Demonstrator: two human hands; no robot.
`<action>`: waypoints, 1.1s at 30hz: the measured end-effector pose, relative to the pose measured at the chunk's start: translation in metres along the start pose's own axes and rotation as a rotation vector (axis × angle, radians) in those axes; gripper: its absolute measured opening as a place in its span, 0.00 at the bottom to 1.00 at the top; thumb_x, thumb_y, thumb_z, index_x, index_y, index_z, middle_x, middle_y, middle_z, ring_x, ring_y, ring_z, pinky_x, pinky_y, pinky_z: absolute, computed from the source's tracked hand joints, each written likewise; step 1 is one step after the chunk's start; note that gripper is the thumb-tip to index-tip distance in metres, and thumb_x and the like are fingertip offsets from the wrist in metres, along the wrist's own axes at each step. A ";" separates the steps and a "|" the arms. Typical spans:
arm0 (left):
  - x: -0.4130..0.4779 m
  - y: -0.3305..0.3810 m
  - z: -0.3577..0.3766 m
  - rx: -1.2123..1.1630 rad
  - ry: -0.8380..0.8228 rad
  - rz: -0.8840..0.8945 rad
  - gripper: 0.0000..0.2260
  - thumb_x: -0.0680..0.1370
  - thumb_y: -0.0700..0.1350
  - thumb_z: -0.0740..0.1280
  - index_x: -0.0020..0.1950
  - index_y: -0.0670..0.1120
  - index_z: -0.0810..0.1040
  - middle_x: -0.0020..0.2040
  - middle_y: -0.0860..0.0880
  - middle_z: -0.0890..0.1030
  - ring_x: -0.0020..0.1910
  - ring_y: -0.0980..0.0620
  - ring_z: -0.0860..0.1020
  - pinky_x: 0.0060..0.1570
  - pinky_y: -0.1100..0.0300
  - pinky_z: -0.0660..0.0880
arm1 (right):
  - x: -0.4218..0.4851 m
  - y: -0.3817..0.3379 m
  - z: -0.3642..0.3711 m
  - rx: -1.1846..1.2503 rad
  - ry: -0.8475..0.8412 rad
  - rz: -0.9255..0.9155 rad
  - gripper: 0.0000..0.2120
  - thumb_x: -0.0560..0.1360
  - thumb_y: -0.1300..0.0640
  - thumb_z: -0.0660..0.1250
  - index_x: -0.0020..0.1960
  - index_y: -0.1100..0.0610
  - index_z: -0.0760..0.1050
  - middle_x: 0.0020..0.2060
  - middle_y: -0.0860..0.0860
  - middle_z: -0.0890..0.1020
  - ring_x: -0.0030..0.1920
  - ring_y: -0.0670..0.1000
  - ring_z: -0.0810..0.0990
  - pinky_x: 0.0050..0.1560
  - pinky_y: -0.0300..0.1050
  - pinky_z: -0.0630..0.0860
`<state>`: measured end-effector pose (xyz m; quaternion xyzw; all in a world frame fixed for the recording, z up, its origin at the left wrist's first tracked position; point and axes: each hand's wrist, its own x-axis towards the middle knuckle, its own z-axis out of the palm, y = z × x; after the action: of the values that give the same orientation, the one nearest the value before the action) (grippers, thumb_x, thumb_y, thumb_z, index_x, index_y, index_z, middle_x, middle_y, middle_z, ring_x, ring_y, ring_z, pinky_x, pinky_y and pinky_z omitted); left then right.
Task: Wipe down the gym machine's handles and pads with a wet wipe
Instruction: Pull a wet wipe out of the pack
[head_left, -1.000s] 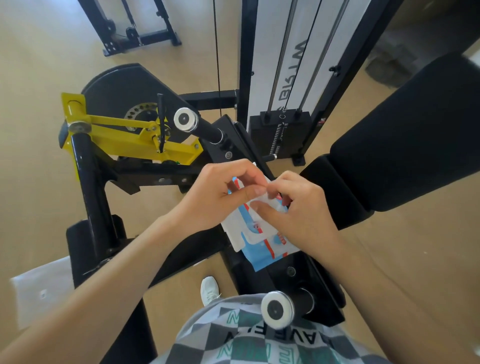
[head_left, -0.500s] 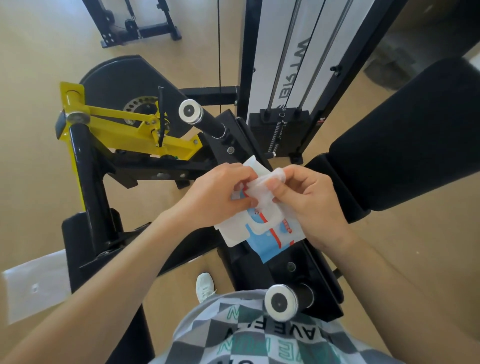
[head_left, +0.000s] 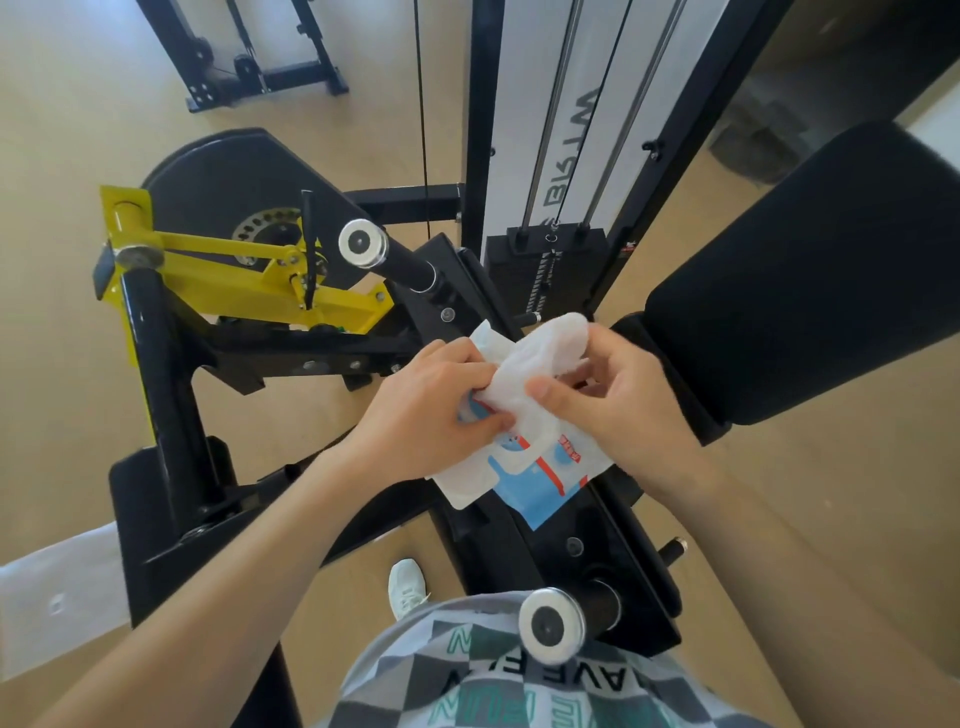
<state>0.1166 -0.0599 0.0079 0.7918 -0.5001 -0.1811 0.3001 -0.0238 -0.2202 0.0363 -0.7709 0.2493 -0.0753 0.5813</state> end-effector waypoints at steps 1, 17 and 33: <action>-0.001 0.001 0.000 -0.002 0.014 0.006 0.08 0.74 0.57 0.74 0.50 0.61 0.78 0.47 0.61 0.72 0.50 0.56 0.71 0.44 0.58 0.75 | 0.001 0.001 0.002 -0.110 -0.021 0.005 0.21 0.72 0.43 0.75 0.61 0.49 0.77 0.50 0.45 0.84 0.49 0.46 0.86 0.45 0.45 0.85; -0.007 0.001 0.012 0.028 0.065 -0.053 0.19 0.68 0.66 0.75 0.51 0.61 0.73 0.50 0.63 0.73 0.51 0.57 0.72 0.45 0.66 0.75 | 0.015 -0.016 -0.019 0.458 0.185 -0.026 0.11 0.79 0.63 0.68 0.60 0.54 0.76 0.52 0.49 0.85 0.57 0.52 0.85 0.48 0.50 0.85; -0.023 0.025 0.010 0.201 0.134 -0.185 0.22 0.73 0.66 0.72 0.61 0.57 0.77 0.56 0.62 0.80 0.50 0.60 0.71 0.43 0.73 0.62 | 0.001 0.033 -0.004 -0.088 0.042 0.053 0.05 0.77 0.52 0.73 0.48 0.53 0.83 0.43 0.45 0.86 0.46 0.47 0.87 0.44 0.47 0.86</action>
<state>0.0836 -0.0505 0.0169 0.8708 -0.4195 -0.1037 0.2343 -0.0338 -0.2307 0.0064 -0.7870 0.2847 -0.0650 0.5434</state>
